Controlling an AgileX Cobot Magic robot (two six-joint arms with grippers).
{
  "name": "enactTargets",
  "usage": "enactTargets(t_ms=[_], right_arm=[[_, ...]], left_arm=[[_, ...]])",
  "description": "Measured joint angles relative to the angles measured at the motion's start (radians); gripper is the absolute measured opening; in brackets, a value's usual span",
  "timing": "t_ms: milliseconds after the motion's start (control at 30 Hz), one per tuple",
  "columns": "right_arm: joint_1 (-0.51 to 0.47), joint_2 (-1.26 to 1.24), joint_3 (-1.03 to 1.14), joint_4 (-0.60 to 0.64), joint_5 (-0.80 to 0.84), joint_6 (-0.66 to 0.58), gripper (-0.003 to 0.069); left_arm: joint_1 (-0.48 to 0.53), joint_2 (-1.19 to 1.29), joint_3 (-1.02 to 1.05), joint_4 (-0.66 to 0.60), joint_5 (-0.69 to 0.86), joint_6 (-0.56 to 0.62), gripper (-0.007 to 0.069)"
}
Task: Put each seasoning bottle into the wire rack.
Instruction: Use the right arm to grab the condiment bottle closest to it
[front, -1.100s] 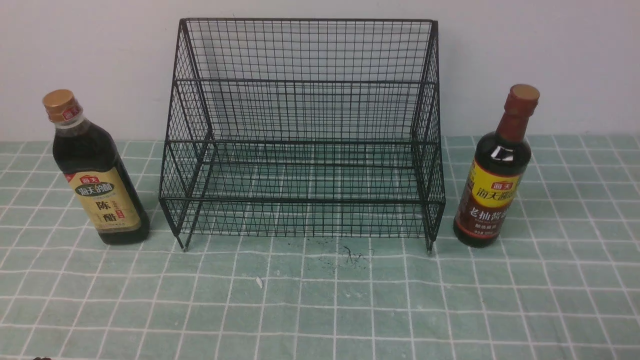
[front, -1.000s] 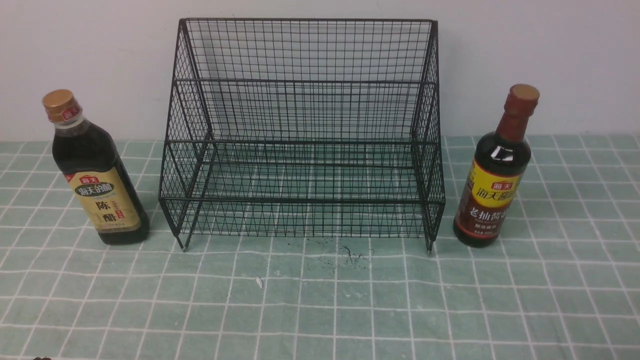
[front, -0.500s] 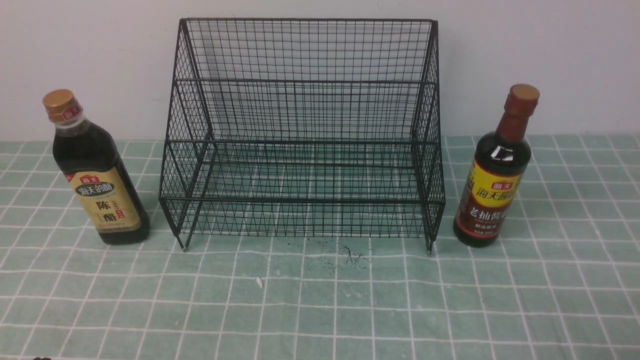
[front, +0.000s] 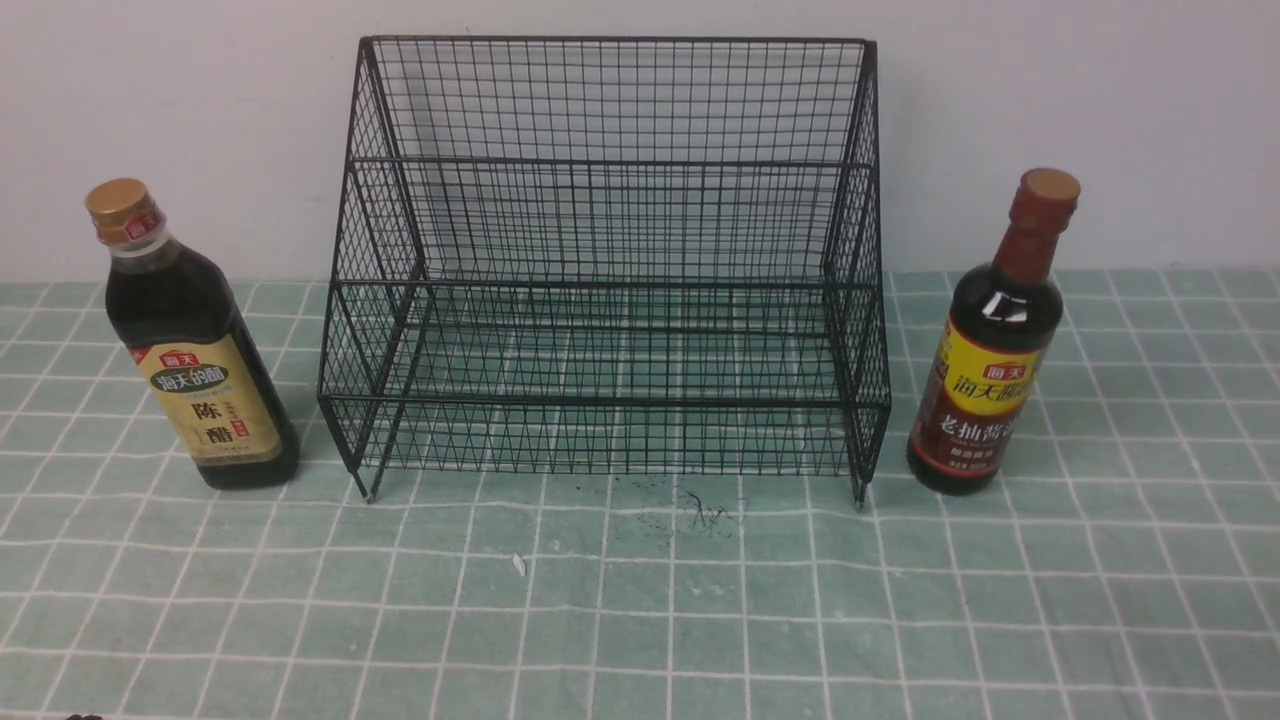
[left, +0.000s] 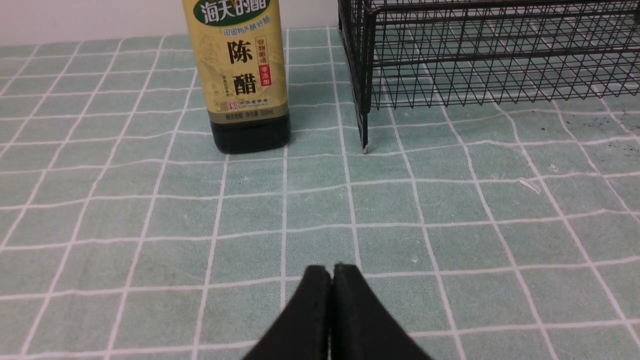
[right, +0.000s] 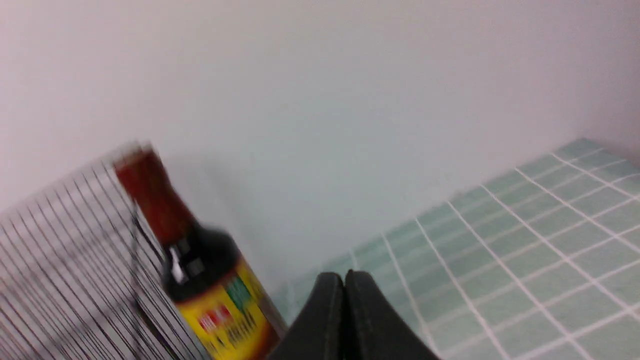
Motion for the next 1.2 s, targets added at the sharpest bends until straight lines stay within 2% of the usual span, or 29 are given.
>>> enactTargets(t_ms=[133,400,500,600,700,900,1000,1067,1200], right_arm=[[0.0,0.0,0.0,0.186,-0.093,0.004,-0.0018],[0.002,0.0,-0.016,0.291,-0.143,-0.049,-0.0018],[0.019,0.011,-0.12,0.245,-0.025,-0.097,-0.0018],[0.038,0.124,-0.305,0.158,0.132,-0.189,-0.0018],[0.042,0.3,-0.478,0.103,0.295,-0.305,-0.0018],[0.043,0.686,-0.785,0.088,0.555,-0.533,0.0005],[0.043,0.813,-0.881,0.105,0.607,-0.602,0.0048],[0.043,0.949,-0.982,0.157,0.638,-0.693,0.014],[0.05,1.119,-1.105,0.248,0.662,-0.8,0.0314]], left_arm=[[0.0,0.0,0.0,0.0,0.0,0.0,-0.0013],[0.0,0.0,0.0,0.0,0.0,0.0,-0.0013],[0.0,0.0,0.0,0.0,0.0,0.0,-0.0013],[0.0,0.0,0.0,0.0,0.0,0.0,-0.0013],[0.0,0.0,0.0,0.0,0.0,0.0,-0.0013],[0.0,0.0,0.0,0.0,0.0,0.0,-0.0013],[0.0,0.0,0.0,0.0,0.0,0.0,-0.0013],[0.0,0.0,0.0,0.0,0.0,0.0,-0.0013],[0.0,0.0,0.0,0.0,0.0,0.0,-0.0013]])
